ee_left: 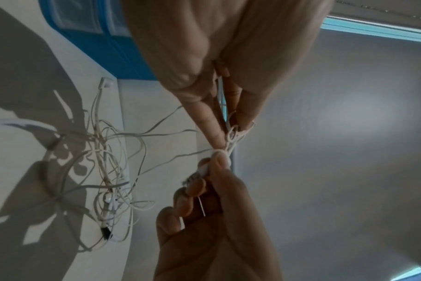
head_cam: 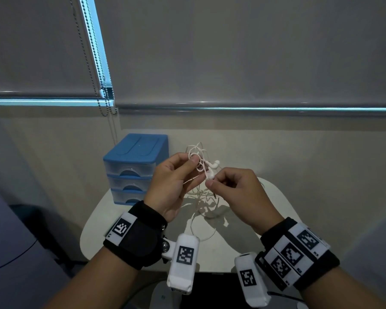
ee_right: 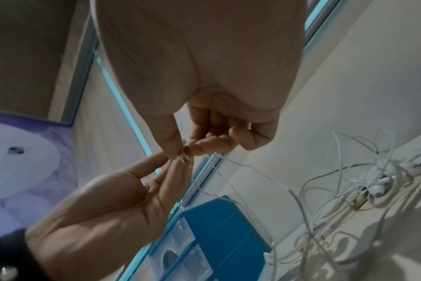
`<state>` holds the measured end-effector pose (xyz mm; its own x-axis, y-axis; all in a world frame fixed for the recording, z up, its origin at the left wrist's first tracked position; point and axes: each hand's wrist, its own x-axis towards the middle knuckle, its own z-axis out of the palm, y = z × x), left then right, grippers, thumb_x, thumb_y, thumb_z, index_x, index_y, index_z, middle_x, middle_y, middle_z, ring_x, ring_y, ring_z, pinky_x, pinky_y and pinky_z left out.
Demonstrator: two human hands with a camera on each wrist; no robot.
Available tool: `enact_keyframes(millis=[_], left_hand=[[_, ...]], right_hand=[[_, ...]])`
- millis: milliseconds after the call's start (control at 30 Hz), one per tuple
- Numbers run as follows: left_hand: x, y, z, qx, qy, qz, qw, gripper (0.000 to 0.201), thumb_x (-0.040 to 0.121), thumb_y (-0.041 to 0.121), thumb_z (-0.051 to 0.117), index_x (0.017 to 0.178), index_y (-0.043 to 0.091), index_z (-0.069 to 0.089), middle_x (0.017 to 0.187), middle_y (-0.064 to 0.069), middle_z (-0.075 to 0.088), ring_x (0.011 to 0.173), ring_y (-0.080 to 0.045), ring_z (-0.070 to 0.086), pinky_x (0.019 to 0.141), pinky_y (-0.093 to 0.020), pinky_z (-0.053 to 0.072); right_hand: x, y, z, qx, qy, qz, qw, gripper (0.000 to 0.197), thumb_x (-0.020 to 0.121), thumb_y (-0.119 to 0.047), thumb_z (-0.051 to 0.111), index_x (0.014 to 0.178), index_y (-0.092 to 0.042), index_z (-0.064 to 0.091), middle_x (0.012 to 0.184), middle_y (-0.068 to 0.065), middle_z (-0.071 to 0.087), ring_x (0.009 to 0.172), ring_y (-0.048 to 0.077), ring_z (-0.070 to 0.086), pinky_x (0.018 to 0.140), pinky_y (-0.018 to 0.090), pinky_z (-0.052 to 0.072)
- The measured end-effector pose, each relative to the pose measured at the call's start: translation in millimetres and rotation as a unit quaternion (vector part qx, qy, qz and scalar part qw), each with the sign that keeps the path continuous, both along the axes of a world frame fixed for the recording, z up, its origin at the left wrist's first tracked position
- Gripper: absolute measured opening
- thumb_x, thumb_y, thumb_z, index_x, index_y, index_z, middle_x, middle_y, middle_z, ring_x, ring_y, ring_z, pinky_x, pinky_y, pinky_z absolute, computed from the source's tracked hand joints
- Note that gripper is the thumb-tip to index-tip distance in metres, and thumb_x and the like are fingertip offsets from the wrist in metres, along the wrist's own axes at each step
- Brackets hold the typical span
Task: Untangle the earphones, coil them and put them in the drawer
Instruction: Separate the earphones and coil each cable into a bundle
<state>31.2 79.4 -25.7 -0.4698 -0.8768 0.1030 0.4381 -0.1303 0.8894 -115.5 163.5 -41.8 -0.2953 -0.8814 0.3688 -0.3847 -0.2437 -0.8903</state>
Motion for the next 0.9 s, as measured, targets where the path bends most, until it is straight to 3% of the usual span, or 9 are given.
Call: enact_keyframes(millis=[167, 233, 300, 400, 533, 667, 900], left_hand=[[-2.2, 1.1, -3.7, -0.012, -0.007, -0.005, 1.000, 0.013, 0.097, 0.010, 0.064, 0.103, -0.001, 0.067, 0.090, -0.013, 0.073, 0.086, -0.019, 0.074, 0.086, -0.035, 0.062], [-2.1, 1.1, -4.2, -0.018, -0.009, -0.006, 1.000, 0.012, 0.097, 0.010, 0.064, 0.101, 0.000, 0.068, 0.091, -0.015, 0.073, 0.087, -0.020, 0.074, 0.082, -0.031, 0.063], [-1.2, 1.3, -4.7, -0.038, -0.026, -0.003, 0.999, 0.011, 0.097, 0.011, 0.065, 0.100, 0.001, 0.069, 0.094, -0.016, 0.073, 0.090, -0.022, 0.074, 0.077, -0.025, 0.061], [-1.2, 3.0, -5.7, -0.076, -0.046, -0.004, 0.996, 0.014, 0.097, 0.009, 0.065, 0.103, -0.003, 0.068, 0.094, -0.017, 0.073, 0.087, -0.022, 0.074, 0.077, -0.025, 0.061], [-4.1, 4.8, -7.2, -0.124, -0.086, 0.001, 0.989, 0.016, 0.097, 0.012, 0.065, 0.103, -0.002, 0.069, 0.095, -0.017, 0.073, 0.086, -0.020, 0.072, 0.079, -0.029, 0.060], [-1.4, 2.2, -8.9, -0.156, -0.126, 0.021, 0.979, 0.012, 0.098, 0.011, 0.064, 0.100, 0.002, 0.071, 0.085, -0.009, 0.071, 0.081, -0.019, 0.068, 0.081, -0.034, 0.060], [6.9, -7.0, -5.4, -0.210, -0.200, 0.052, 0.956, 0.011, 0.099, 0.010, 0.064, 0.094, 0.003, 0.072, 0.083, -0.015, 0.073, 0.076, -0.020, 0.071, 0.077, -0.036, 0.058]], right_hand=[[-2.5, -1.6, 4.2, -0.001, 0.002, -0.019, 1.000, 0.021, 0.084, -0.025, 0.082, 0.073, -0.011, 0.070, 0.063, 0.002, 0.059, 0.058, 0.012, 0.049, 0.057, 0.025, 0.043], [-5.2, -0.3, 8.8, -0.017, 0.013, -0.041, 0.999, 0.017, 0.083, -0.026, 0.082, 0.079, -0.017, 0.069, 0.071, 0.003, 0.066, 0.062, 0.020, 0.057, 0.061, 0.031, 0.049], [-9.1, 1.3, 18.2, -0.061, 0.025, -0.070, 0.995, 0.013, 0.085, -0.024, 0.079, 0.083, -0.020, 0.067, 0.078, 0.002, 0.067, 0.069, 0.023, 0.060, 0.063, 0.031, 0.050], [-10.3, -3.0, 33.6, -0.095, 0.099, -0.082, 0.987, 0.006, 0.086, -0.022, 0.077, 0.087, -0.022, 0.071, 0.081, 0.000, 0.065, 0.070, 0.016, 0.059, 0.063, 0.023, 0.047], [-6.9, -16.3, 38.2, -0.076, 0.202, -0.087, 0.973, 0.005, 0.086, -0.025, 0.079, 0.083, -0.024, 0.075, 0.080, -0.008, 0.063, 0.071, 0.004, 0.056, 0.063, 0.015, 0.042], [-9.8, -20.4, 40.4, -0.071, 0.189, -0.066, 0.977, 0.009, 0.085, -0.020, 0.080, 0.078, -0.022, 0.076, 0.079, -0.006, 0.066, 0.067, 0.006, 0.058, 0.063, 0.017, 0.045], [-25.0, -16.6, 44.2, -0.010, 0.154, -0.027, 0.988, 0.014, 0.086, -0.023, 0.080, 0.075, -0.018, 0.075, 0.064, -0.012, 0.067, 0.058, 0.000, 0.056, 0.059, 0.015, 0.045]])
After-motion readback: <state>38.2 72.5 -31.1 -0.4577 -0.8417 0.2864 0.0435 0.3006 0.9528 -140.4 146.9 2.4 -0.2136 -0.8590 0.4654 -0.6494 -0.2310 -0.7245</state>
